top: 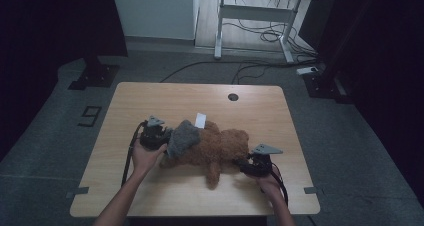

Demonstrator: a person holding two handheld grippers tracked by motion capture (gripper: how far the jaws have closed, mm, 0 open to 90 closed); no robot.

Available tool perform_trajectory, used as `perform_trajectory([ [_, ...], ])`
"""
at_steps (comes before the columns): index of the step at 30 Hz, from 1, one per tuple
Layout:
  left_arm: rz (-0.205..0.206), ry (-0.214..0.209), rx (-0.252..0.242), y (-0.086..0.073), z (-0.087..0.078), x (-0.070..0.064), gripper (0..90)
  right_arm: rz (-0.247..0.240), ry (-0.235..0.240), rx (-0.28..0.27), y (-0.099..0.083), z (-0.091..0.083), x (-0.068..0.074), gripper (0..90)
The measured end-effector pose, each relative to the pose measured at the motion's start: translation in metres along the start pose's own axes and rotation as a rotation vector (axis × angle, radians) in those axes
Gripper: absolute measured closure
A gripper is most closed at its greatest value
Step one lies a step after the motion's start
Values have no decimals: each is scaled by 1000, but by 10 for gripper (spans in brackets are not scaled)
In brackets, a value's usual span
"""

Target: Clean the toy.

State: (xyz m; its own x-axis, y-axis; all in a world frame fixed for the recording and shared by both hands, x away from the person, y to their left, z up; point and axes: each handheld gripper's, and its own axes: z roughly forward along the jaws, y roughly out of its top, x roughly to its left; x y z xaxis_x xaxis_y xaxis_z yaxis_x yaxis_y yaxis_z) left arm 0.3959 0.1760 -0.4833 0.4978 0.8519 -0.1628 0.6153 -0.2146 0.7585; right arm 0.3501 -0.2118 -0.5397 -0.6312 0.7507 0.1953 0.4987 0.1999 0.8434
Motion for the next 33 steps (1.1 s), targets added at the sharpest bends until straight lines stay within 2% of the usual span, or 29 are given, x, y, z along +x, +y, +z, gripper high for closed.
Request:
perform_trajectory([
  [1,-15,-4,-1,-5,1,3,788,1,0,-1,0,0,0,482],
  [3,-9,11,5,-9,2,5,788,3,1,-1,0,0,0,482],
  [6,24,66,63,-16,6,9,788,5,-1,0,0,0,0,482],
  [7,19,69,79,-19,8,12,788,4,-1,0,0,0,0,481],
  [9,-24,53,91,-26,12,19,787,5,0,1,0,0,0,481],
  [10,-49,38,76,-29,11,23,787,6,1,1,0,0,0,481],
  [11,-56,34,60,-28,9,23,787,9,4,1,0,0,-1,481],
  [13,-44,34,11,-20,0,19,786,9,5,1,0,0,-2,481],
  [14,-38,19,-18,-13,-6,14,786,10,6,1,0,0,-2,481],
  [17,8,-40,-108,13,-23,-10,784,14,4,1,-1,0,-2,481],
  [21,105,-118,-178,48,-26,-60,783,11,-2,-5,0,1,0,481],
  [23,157,-152,-186,63,-16,-91,784,12,-2,-6,0,1,1,480],
  [25,187,-186,-174,72,-5,-115,784,14,0,-3,0,0,1,480],
  [28,226,-268,-162,83,15,-150,785,15,4,-2,0,0,0,480],
  [31,243,-335,-148,89,37,-179,784,9,4,-1,0,0,0,480],
  [33,236,-347,-134,90,50,-187,783,9,4,-2,0,0,0,480],
])
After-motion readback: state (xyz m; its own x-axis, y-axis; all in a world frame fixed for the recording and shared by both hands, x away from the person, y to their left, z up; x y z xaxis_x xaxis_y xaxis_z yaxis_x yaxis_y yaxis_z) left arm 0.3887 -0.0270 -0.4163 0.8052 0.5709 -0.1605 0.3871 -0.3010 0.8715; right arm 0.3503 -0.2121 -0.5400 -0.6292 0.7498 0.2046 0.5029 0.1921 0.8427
